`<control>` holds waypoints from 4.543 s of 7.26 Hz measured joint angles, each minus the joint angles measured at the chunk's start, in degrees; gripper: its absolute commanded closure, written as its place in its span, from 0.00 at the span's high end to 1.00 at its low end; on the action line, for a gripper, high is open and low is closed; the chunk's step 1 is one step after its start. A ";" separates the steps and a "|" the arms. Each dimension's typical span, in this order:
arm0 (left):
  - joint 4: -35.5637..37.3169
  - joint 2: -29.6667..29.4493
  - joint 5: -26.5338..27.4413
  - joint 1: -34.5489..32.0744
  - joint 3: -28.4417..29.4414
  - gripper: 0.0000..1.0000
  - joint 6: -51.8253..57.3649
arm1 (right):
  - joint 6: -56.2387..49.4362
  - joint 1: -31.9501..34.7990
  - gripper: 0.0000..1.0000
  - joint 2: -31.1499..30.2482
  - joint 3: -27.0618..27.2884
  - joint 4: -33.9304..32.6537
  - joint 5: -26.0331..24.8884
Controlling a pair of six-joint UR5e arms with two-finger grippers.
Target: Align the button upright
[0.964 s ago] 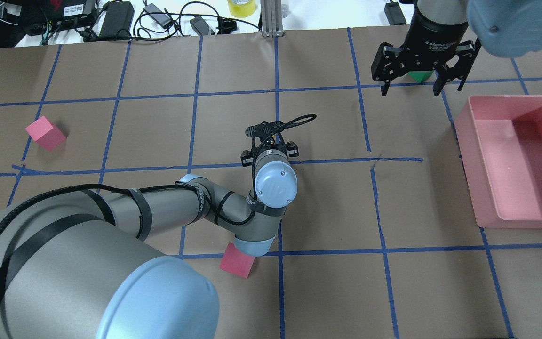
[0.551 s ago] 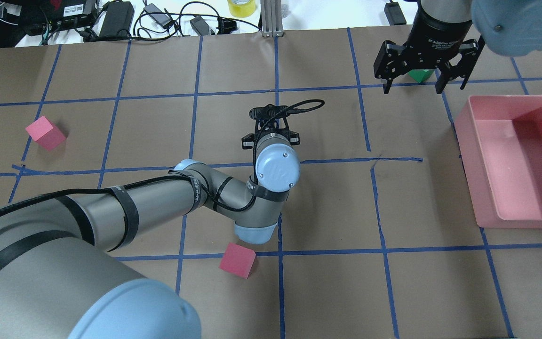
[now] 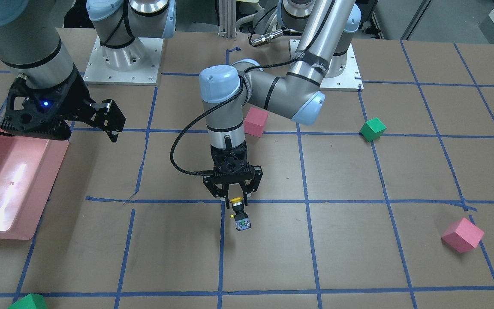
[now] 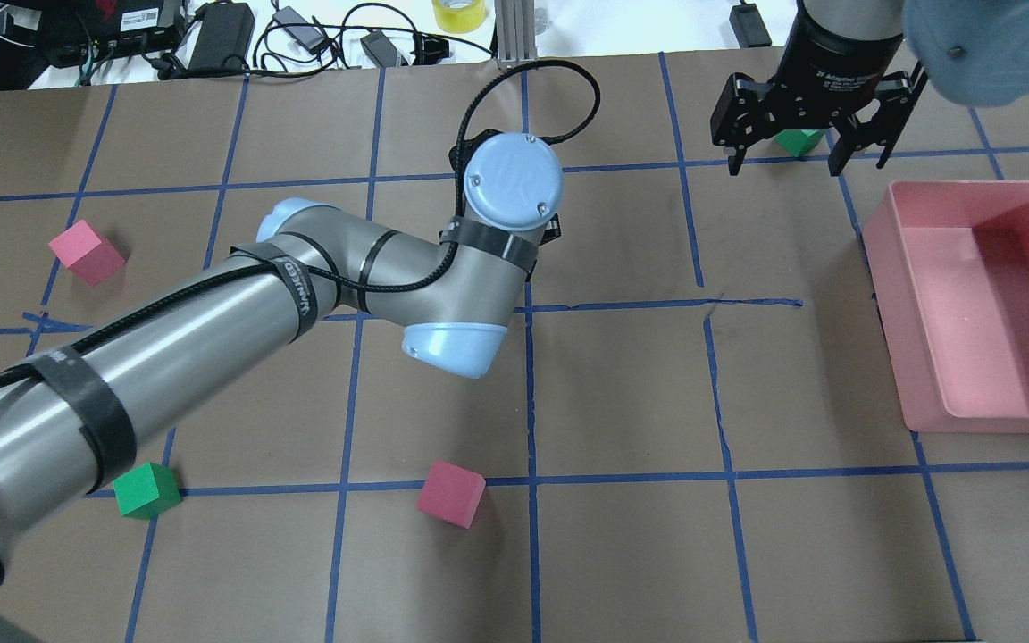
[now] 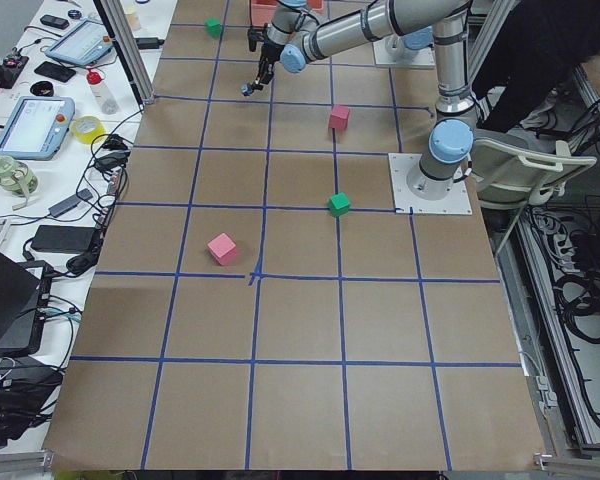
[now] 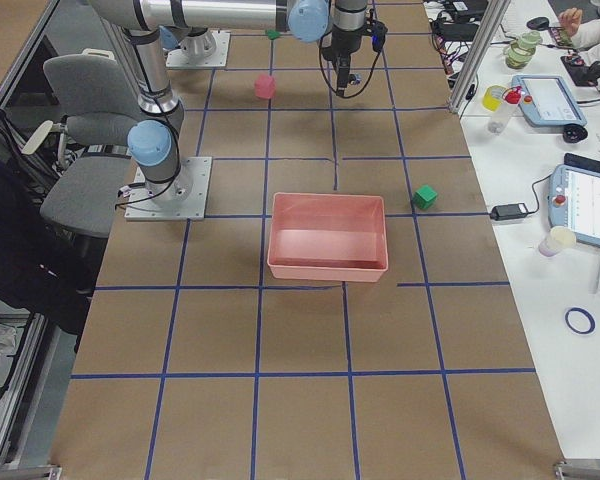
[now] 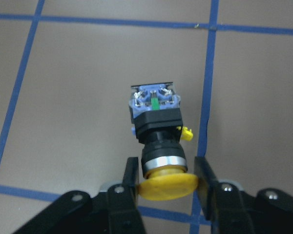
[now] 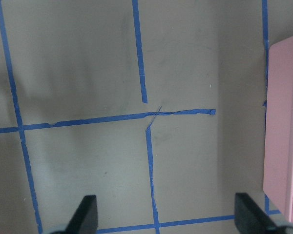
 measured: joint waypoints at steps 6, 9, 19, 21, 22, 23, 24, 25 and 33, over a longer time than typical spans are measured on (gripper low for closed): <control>-28.07 -1.03 -33.65 11.11 6.02 0.26 -7.12 | 0.10 0.08 1.00 0.00 0.08 0.22 -0.64; -31.14 -6.12 -40.78 12.12 9.44 0.23 -9.67 | 0.16 0.19 1.00 -0.02 0.04 -0.43 -0.74; -30.90 -6.87 -40.68 14.92 11.75 1.00 -9.66 | 0.27 0.35 1.00 -0.02 0.00 -0.80 -0.69; -32.61 -0.54 -37.44 14.82 11.74 1.00 -9.23 | 0.27 0.35 1.00 -0.03 0.01 -0.79 -0.70; -34.58 3.19 -34.37 14.75 11.74 1.00 -6.74 | 0.27 0.35 1.00 -0.03 0.00 -0.77 -0.72; -37.49 6.99 -29.54 14.76 11.77 1.00 -0.80 | 0.27 0.35 1.00 -0.03 0.00 -0.77 -0.74; -39.66 10.45 -24.40 14.83 11.61 1.00 7.64 | 0.22 0.35 1.00 -0.03 0.01 -0.70 -0.71; -40.58 13.35 -20.11 14.90 11.26 1.00 16.18 | 0.10 0.35 1.00 -0.03 0.01 -0.63 -0.61; -40.05 23.79 -10.50 18.89 10.90 1.00 31.82 | -0.60 0.15 1.00 -0.26 0.01 0.19 -0.45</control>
